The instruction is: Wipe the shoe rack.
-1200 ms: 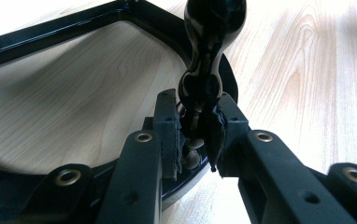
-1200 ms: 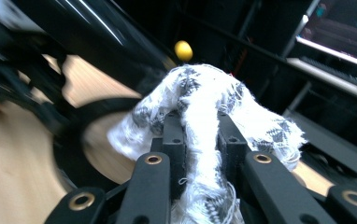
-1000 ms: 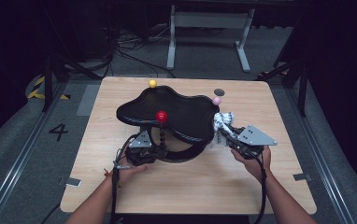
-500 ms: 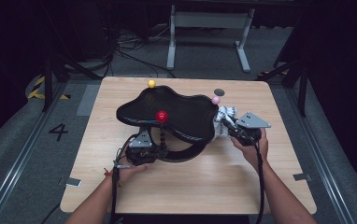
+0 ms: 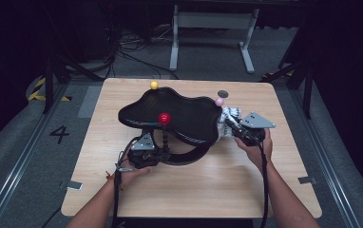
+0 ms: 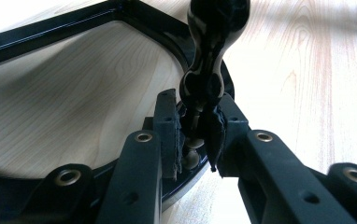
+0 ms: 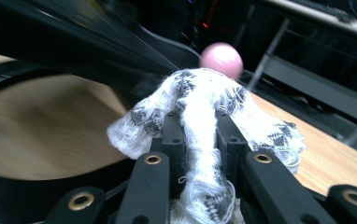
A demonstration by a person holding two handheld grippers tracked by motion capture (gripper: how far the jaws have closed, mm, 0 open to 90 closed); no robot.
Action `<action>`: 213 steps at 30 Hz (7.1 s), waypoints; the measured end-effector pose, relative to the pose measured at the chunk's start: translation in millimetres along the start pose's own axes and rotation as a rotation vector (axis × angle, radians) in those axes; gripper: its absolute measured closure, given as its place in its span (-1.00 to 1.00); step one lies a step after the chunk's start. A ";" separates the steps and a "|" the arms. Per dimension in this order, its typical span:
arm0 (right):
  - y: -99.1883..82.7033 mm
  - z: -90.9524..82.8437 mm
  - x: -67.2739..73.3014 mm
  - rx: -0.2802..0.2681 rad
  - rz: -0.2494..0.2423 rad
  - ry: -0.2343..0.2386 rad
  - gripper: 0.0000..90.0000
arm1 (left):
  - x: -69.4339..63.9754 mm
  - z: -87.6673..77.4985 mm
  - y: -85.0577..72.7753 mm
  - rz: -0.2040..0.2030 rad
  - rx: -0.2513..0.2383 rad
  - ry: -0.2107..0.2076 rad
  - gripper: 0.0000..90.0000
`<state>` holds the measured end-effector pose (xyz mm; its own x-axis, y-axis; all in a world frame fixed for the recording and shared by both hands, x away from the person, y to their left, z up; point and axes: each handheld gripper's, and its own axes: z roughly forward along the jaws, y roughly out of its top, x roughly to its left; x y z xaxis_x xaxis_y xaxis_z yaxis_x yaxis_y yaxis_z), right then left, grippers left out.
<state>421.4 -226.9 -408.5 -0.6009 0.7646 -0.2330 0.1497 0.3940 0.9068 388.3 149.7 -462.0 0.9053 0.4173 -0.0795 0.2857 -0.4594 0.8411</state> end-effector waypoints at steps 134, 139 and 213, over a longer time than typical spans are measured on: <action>-37.4 14.4 94.8 0.221 -0.031 0.267 0.19 | -32.5 33.4 8.0 0.143 0.053 0.014 0.66; -37.7 14.0 91.9 0.247 -0.032 0.328 0.62 | -32.1 34.1 8.4 0.151 0.049 0.010 0.66; -38.0 9.3 75.3 0.256 -0.149 0.219 0.77 | -60.2 73.7 25.9 0.208 0.062 0.040 0.78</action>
<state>377.7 -179.5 -463.8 -0.7807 0.5726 -0.2502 0.2226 0.6289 0.7449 364.5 54.9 -474.9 0.9338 0.3391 0.1145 0.1141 -0.5853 0.8028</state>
